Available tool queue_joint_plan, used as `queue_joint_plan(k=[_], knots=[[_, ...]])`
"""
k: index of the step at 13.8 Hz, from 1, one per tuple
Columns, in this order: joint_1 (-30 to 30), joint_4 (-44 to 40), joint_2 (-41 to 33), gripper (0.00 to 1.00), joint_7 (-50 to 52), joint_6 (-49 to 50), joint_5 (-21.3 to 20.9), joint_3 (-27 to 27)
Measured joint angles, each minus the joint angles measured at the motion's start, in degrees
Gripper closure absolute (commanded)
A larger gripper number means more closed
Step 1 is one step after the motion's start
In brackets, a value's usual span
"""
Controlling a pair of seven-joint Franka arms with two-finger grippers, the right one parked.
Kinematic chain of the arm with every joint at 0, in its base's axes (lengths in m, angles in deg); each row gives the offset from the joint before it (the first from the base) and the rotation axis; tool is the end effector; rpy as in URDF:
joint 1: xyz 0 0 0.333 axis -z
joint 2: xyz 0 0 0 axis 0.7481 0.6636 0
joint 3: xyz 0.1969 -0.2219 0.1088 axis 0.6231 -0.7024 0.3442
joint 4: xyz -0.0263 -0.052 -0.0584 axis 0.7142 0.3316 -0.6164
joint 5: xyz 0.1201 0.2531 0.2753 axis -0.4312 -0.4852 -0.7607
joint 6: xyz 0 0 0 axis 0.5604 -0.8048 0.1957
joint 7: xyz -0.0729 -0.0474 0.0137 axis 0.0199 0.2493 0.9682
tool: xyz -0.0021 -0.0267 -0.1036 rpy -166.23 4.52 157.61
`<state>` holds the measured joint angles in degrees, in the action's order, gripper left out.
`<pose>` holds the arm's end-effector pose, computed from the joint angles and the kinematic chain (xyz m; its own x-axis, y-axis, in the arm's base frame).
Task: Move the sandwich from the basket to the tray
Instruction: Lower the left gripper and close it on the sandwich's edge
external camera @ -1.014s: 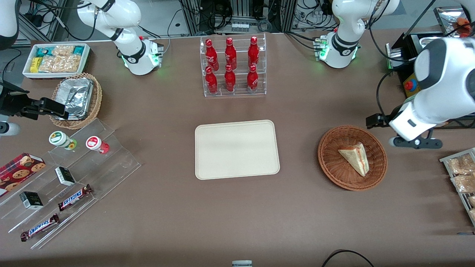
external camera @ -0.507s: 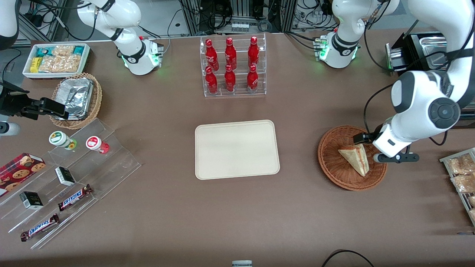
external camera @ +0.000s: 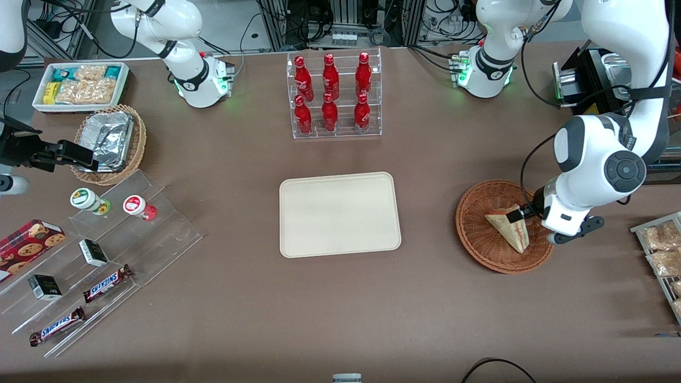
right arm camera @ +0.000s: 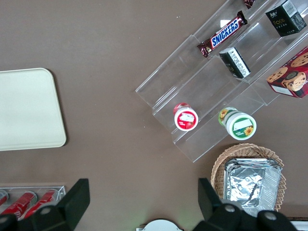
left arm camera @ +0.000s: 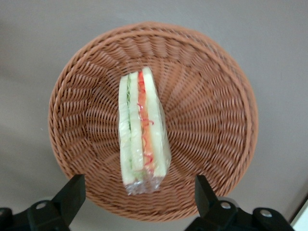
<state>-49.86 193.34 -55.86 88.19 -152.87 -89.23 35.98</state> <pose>0.5855 -0.0356 0.3322 0.8802 0.4657 -0.0912 0.4651 -0.8848 -0.0296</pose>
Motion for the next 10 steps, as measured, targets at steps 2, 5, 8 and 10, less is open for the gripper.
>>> queue_joint_plan(k=[2, 5, 8, 10], knots=[[0.0, 0.9, 0.6, 0.00, 3.7, -2.1, 0.0, 0.0], [0.0, 3.2, 1.4, 0.00, 4.8, -6.2, 0.1, 0.0], [0.0, 4.5, 2.5, 0.00, 5.2, -8.4, 0.2, 0.0], [0.0, 5.1, 3.5, 0.10, 5.2, -10.1, 0.2, 0.0]])
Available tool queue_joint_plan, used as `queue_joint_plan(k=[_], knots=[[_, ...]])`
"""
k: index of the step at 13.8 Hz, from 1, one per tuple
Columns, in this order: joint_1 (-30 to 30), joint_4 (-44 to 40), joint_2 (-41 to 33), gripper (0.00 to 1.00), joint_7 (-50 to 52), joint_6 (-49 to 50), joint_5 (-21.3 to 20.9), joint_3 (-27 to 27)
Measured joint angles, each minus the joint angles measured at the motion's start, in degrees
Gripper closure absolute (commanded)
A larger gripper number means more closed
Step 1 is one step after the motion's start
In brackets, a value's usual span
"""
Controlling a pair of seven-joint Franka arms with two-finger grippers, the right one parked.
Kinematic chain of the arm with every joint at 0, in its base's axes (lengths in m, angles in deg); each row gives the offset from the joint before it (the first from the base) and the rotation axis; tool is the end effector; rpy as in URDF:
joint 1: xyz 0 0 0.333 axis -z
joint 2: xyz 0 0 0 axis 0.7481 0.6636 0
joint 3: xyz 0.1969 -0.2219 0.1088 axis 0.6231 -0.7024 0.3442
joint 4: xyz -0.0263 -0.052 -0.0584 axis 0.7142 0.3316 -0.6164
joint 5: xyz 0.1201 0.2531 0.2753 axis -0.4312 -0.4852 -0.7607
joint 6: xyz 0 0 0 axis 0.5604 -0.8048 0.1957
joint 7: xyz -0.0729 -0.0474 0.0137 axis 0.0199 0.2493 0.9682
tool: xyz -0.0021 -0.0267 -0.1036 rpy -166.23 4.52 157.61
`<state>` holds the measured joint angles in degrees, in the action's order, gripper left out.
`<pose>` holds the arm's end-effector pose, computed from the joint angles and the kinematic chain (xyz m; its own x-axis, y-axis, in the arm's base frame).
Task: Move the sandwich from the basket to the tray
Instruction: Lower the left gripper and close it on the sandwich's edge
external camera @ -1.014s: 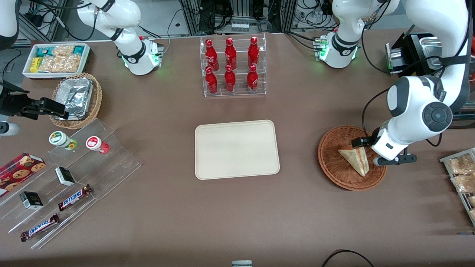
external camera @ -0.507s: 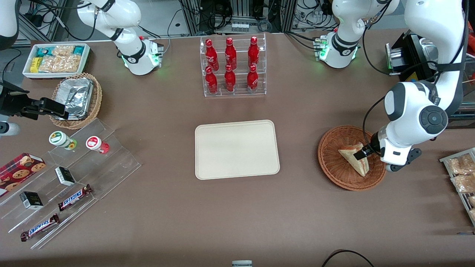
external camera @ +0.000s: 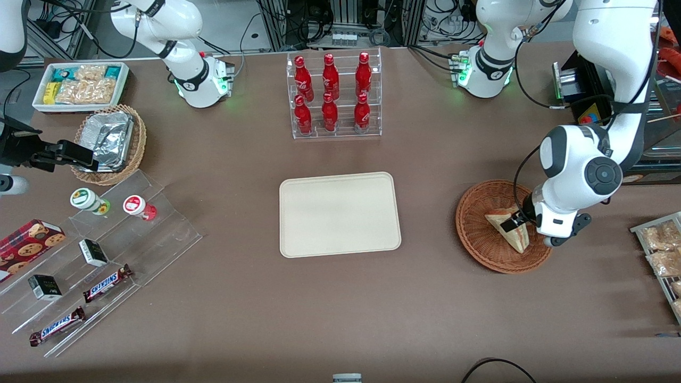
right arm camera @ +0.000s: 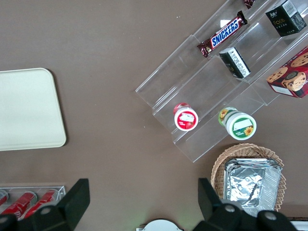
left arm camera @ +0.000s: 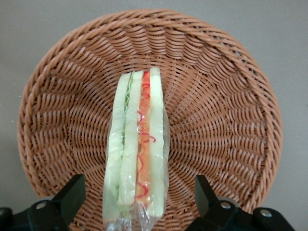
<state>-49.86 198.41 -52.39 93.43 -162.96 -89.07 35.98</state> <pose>0.5761 -0.0357 0.2741 0.8339 0.5474 -0.0704 0.5478 -0.8365 -0.0161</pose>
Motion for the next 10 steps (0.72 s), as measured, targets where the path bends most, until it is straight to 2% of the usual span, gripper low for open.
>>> queue_joint_plan(k=[1, 3, 4, 8, 10], knots=[[0.0, 0.6, 0.5, 0.25, 0.0, -1.4, 0.0, 0.0], [0.0, 2.0, 1.0, 0.78, 0.1, -3.7, 0.0, 0.0], [0.0, 2.4, 1.0, 1.00, 0.1, -4.1, 0.0, 0.0], [0.0, 2.7, 0.7, 1.00, -0.1, -4.1, -0.1, 0.0], [0.0, 1.9, -0.5, 1.00, -1.0, -1.0, -0.1, 0.0]])
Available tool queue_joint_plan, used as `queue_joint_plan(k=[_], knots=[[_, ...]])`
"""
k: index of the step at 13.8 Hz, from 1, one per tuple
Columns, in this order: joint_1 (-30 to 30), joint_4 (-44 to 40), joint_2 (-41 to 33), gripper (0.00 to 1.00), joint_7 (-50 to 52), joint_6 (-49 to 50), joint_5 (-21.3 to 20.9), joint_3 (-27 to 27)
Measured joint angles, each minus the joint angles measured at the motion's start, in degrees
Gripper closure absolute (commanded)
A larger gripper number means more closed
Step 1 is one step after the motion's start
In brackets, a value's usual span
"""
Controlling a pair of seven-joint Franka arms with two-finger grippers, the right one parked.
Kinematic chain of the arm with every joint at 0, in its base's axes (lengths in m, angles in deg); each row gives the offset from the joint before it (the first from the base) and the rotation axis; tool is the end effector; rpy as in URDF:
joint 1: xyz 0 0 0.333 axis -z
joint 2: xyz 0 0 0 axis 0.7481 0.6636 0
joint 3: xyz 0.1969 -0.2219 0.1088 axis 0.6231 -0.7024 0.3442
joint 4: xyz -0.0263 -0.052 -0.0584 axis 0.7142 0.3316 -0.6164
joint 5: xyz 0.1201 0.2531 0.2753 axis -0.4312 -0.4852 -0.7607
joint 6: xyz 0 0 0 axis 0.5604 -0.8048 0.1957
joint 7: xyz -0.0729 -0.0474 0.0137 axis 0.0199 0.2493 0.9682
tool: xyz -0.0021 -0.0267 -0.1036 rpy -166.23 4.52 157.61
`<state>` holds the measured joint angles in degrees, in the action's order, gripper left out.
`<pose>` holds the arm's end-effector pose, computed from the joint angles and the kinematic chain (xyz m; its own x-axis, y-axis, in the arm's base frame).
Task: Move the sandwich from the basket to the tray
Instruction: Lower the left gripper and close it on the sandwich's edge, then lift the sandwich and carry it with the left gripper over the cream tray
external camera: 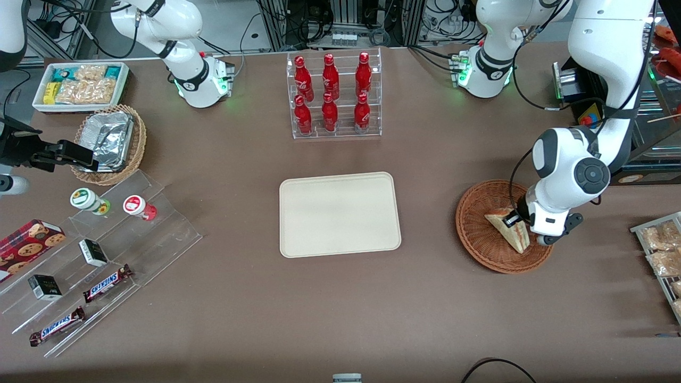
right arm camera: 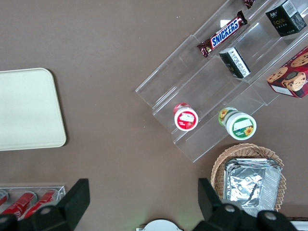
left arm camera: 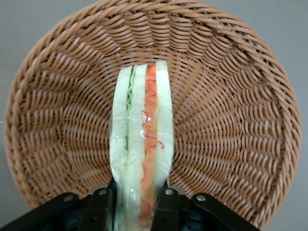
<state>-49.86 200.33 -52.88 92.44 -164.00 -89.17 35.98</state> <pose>0.5672 -0.0355 0.2670 0.8436 0.5317 -0.0751 0.5318 -0.8466 -0.0204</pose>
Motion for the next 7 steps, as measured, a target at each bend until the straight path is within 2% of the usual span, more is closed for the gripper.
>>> queue_joint_plan(k=[3, 7], knots=[[0.3, -5.0, -2.6, 1.00, -3.9, 10.9, 0.0, -0.5], [4.1, -10.5, -3.5, 1.00, -6.3, 17.2, -0.1, -2.7]])
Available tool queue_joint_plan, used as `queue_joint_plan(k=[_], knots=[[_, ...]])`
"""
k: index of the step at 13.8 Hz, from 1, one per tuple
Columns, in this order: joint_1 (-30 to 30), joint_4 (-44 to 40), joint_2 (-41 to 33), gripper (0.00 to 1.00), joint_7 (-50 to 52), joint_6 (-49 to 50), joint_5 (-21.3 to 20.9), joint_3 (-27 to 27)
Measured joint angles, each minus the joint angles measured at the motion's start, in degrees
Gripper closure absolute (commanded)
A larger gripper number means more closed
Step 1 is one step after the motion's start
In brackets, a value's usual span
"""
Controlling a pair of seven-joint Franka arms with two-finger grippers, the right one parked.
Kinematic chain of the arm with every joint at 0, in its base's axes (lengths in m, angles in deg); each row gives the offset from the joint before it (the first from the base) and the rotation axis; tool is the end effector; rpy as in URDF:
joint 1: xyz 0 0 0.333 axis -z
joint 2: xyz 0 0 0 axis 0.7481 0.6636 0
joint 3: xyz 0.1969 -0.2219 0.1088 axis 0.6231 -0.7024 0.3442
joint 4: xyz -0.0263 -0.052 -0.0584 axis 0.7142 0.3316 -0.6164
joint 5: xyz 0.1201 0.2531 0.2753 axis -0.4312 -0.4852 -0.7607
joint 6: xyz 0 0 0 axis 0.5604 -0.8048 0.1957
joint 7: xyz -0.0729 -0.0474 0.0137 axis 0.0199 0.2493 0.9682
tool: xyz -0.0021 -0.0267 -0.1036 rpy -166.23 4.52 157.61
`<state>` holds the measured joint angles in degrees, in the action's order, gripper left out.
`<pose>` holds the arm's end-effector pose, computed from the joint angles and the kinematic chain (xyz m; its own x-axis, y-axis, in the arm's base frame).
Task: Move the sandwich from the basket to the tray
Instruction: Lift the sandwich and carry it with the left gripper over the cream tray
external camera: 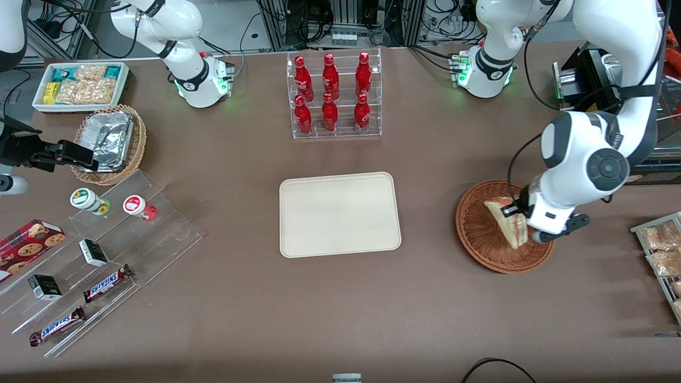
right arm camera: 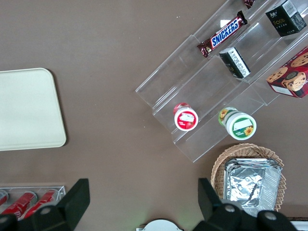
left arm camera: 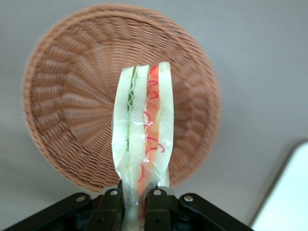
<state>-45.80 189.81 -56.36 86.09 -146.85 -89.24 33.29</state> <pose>0.5821 -0.1036 0.3569 0.9375 0.3242 -0.1262 0.3225 -0.9460 -0.0338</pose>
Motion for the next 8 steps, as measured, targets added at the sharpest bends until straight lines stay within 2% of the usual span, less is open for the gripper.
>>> queue_joint_plan(k=[4, 8], knots=[[7.3, -2.5, 1.8, 1.00, 0.0, 0.6, 0.0, -0.4], [14.6, -9.0, 6.7, 1.00, 1.9, 3.1, 0.2, -0.6]])
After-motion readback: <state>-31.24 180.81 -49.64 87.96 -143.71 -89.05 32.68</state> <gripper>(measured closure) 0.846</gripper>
